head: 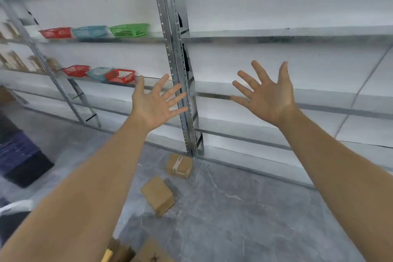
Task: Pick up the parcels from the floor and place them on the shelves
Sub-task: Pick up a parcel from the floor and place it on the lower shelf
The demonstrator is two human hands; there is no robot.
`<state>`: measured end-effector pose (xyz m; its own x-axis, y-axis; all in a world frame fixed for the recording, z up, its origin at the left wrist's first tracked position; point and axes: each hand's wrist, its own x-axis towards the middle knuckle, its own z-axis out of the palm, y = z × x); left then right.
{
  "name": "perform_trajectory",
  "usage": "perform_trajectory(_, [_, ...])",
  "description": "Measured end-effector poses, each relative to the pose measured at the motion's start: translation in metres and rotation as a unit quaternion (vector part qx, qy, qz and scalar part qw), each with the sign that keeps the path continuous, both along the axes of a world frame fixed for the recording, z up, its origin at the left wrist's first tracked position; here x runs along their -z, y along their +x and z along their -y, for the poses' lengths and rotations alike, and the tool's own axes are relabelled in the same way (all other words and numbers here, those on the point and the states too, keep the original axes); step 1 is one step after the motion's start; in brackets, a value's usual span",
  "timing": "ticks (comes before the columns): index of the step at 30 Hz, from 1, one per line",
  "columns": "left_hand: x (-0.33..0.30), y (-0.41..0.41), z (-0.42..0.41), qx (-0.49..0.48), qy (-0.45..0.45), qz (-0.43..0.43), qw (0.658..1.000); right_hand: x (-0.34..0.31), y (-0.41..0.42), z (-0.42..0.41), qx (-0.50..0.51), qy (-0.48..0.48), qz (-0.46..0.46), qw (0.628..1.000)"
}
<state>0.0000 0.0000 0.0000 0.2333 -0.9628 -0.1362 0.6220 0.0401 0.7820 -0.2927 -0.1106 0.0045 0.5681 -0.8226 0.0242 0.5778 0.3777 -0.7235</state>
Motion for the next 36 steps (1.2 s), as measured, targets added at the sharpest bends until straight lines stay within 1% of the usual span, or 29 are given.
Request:
perform_trajectory(3, [0.018,0.004,0.031,-0.038,0.020,-0.011,0.999,0.016,0.015,0.046,-0.031,0.014,-0.014,0.999])
perform_trajectory(4, [0.026,0.005,0.040,-0.066,0.036,-0.001,0.997,0.023,0.022,0.059,-0.035,0.015,-0.029,0.999])
perform_trajectory(9, [0.061,0.011,0.088,-0.138,0.060,-0.034,0.988,0.056,0.050,0.144,-0.097,0.054,-0.040,0.993])
perform_trajectory(14, [0.089,0.016,0.113,-0.195,0.081,-0.049,0.976,0.080,0.082,0.204,-0.156,0.084,-0.066,0.982])
perform_trajectory(20, [0.105,0.046,0.121,-0.243,0.090,-0.050,0.965,0.103,0.134,0.234,-0.220,0.104,-0.073,0.967])
perform_trajectory(26, [0.132,0.086,0.110,-0.275,0.101,-0.064,0.954,0.132,0.206,0.240,-0.283,0.090,-0.100,0.950])
perform_trajectory(32, [0.174,0.161,0.095,-0.320,0.122,-0.095,0.935,0.162,0.301,0.246,-0.324,0.105,-0.126,0.932])
perform_trajectory(36, [0.214,0.224,0.099,-0.346,0.134,-0.127,0.920,0.192,0.377,0.254,-0.349,0.110,-0.171,0.915])
